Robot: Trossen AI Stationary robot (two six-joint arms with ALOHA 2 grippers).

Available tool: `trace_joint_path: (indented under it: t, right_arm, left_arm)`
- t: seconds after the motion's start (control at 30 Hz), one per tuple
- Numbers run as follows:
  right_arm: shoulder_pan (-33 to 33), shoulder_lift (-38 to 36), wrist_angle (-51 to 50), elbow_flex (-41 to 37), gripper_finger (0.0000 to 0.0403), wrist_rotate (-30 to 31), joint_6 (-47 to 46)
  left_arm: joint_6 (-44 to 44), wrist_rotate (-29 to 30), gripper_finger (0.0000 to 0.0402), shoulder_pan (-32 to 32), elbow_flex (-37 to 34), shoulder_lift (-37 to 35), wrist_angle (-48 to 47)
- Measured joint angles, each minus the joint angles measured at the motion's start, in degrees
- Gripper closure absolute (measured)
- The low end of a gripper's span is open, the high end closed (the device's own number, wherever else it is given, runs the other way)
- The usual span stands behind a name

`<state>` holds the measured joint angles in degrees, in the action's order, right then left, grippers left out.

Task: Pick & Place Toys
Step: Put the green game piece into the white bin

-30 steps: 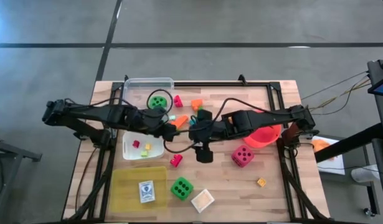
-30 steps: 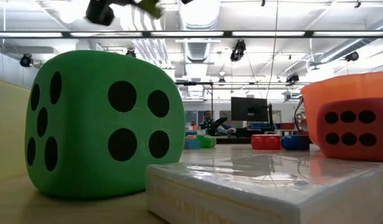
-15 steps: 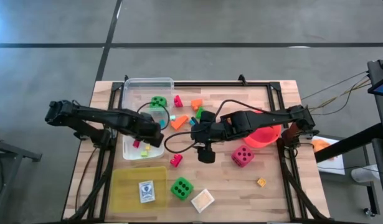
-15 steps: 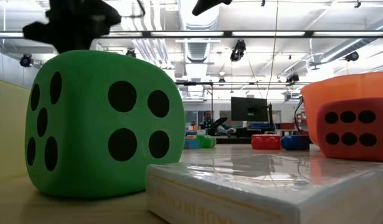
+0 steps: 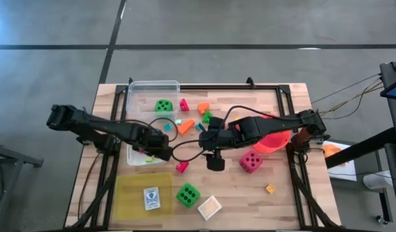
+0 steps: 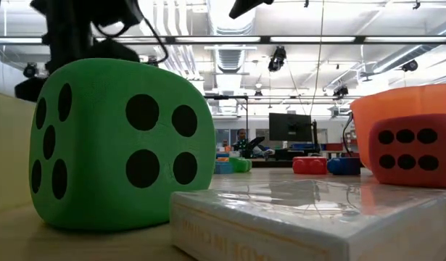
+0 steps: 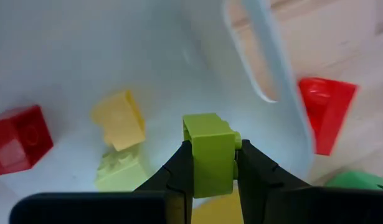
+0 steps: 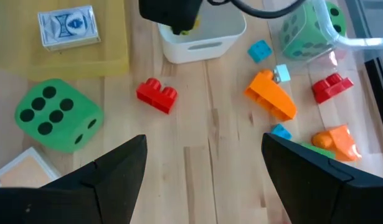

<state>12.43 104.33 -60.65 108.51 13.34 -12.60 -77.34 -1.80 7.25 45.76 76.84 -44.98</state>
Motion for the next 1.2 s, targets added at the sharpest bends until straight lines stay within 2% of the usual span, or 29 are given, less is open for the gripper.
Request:
trace_joint_path:
  t: [0.43,1.2]
  right_arm:
    - [0.1,0.0,-0.7,0.0,0.009,0.0,-0.5]
    - [0.1,0.0,-0.6,0.0,0.009,0.0,-0.3]
  left_arm:
    - [-2.7,0.3,0.0331,0.9,-5.7,0.0,2.9]
    - [-5.7,-0.6,0.0331,0.9,-8.6,0.0,4.5]
